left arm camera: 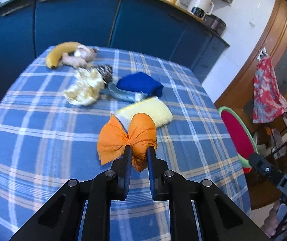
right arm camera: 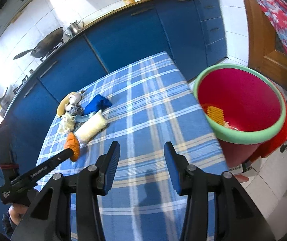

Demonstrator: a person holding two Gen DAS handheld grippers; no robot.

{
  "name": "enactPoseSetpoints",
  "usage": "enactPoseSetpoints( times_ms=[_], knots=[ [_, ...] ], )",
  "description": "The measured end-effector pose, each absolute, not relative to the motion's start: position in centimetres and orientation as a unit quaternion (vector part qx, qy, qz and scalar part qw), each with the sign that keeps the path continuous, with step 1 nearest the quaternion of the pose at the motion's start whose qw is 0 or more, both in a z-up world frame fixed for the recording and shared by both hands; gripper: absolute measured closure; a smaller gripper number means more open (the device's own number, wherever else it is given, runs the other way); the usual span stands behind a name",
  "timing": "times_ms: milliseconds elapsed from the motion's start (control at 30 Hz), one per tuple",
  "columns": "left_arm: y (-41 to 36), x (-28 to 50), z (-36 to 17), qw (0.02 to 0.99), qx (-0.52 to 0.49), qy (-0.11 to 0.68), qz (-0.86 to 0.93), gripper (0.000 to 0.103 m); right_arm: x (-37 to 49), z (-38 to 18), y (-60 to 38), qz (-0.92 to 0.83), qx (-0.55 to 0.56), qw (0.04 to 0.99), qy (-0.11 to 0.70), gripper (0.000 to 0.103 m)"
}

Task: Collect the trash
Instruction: 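Grasp the pale yellow foam net with the right tool while the left tool holds the orange bundle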

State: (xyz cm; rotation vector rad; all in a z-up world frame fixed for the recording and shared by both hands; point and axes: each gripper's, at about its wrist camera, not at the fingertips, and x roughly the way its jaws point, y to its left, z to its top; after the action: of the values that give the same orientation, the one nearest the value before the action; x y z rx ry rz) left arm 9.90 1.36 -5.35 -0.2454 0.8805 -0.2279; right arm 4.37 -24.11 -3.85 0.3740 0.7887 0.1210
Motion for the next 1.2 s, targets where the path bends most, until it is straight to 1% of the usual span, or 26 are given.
enactPoseSetpoints(
  times_ms=[167, 333, 467, 667, 967, 1133, 1200],
  knots=[
    [3.6, 9.8, -4.3, 0.901, -0.121, 0.408, -0.085, 0.088, 5.5, -3.5, -21.8, 0.079, 0.171, 0.904, 0.384, 0.053],
    [6.0, 10.2, -4.1, 0.904, -0.133, 0.401, -0.062, 0.088, 7.5, -3.5, -19.1, 0.101, 0.162, 0.9, 0.392, 0.052],
    [7.5, 10.3, -4.3, 0.905, -0.14, 0.399, -0.048, 0.088, 9.5, -4.2, -17.2, 0.114, 0.165, 0.888, 0.413, 0.046],
    [9.8, 10.4, -4.8, 0.904, -0.154, 0.397, -0.031, 0.088, 13.1, -6.5, -14.4, 0.117, 0.17, 0.869, 0.45, 0.043],
    [11.9, 10.4, -5.4, 0.902, -0.17, 0.396, -0.018, 0.088, 17.4, -8.7, -11.3, 0.09, 0.165, 0.864, 0.467, 0.042],
    [12.3, 10.4, -5.6, 0.901, -0.175, 0.397, -0.019, 0.088, 18.5, -8.8, -9.7, 0.082, 0.14, 0.878, 0.451, 0.042],
    [12.5, 10.4, -5.7, 0.9, -0.177, 0.397, -0.019, 0.088, 18.6, -8.8, -9.5, 0.079, 0.135, 0.88, 0.448, 0.049]
  ],
)
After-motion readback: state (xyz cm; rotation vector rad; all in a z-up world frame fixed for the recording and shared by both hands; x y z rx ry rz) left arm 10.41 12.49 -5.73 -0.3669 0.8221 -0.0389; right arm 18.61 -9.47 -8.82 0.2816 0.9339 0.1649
